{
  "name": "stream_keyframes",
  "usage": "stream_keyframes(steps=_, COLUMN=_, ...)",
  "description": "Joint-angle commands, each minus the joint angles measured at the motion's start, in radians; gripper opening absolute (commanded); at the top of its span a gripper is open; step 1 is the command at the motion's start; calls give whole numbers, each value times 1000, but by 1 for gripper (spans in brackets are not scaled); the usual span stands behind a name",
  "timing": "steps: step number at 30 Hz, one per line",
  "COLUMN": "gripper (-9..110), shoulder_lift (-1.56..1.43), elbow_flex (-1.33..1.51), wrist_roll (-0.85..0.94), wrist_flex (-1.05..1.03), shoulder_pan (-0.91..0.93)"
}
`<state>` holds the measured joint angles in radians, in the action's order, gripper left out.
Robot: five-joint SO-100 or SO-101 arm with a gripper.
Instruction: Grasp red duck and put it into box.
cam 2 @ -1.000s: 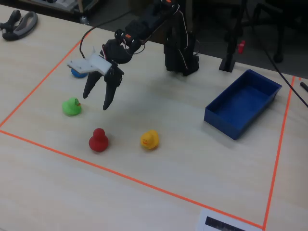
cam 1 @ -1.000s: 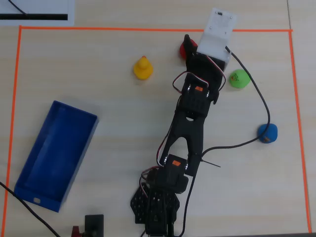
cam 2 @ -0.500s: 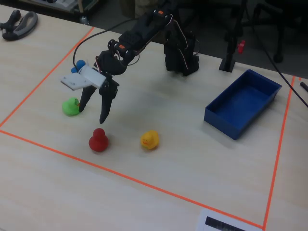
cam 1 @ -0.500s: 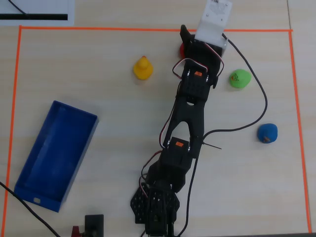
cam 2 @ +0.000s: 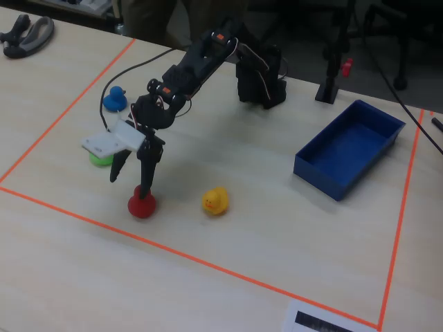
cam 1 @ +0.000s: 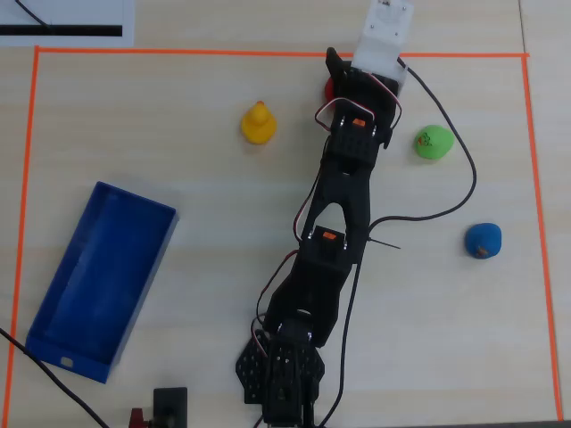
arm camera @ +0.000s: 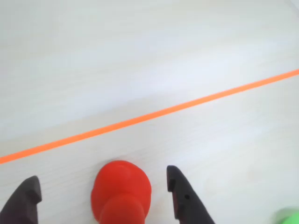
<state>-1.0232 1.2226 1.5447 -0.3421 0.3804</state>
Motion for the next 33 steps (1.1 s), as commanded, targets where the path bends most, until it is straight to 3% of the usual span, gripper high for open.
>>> stream_keyframes(steps=1, gripper=37, shoulder_lift=11, elbow_flex=-55, wrist_roll=9, wrist_flex=43, shoulder_pan=11)
stream_keyframes(steps=16, gripper=35, shoulder_lift=138, elbow_flex=-43, wrist_roll=-32, wrist_flex=63, shoulder_pan=-2)
stream_keyframes(steps=17, gripper=31, shoulder_lift=141, elbow_flex=-38, wrist_roll=-35, wrist_flex=63, shoulder_pan=-3)
stream_keyframes(steps=20, gripper=0, shoulder_lift=143, elbow_flex=-12, wrist_roll=-32, wrist_flex=40, shoulder_pan=-15)
stream_keyframes(steps=28, gripper=0, shoulder_lift=78, elbow_flex=32, wrist_roll=-129, wrist_flex=-6, shoulder_pan=-46)
stream_keyframes(steps=33, gripper=0, shoulder_lift=-153, elbow_flex=-61, wrist_roll=-314, wrist_flex=-275, shoulder_pan=-103)
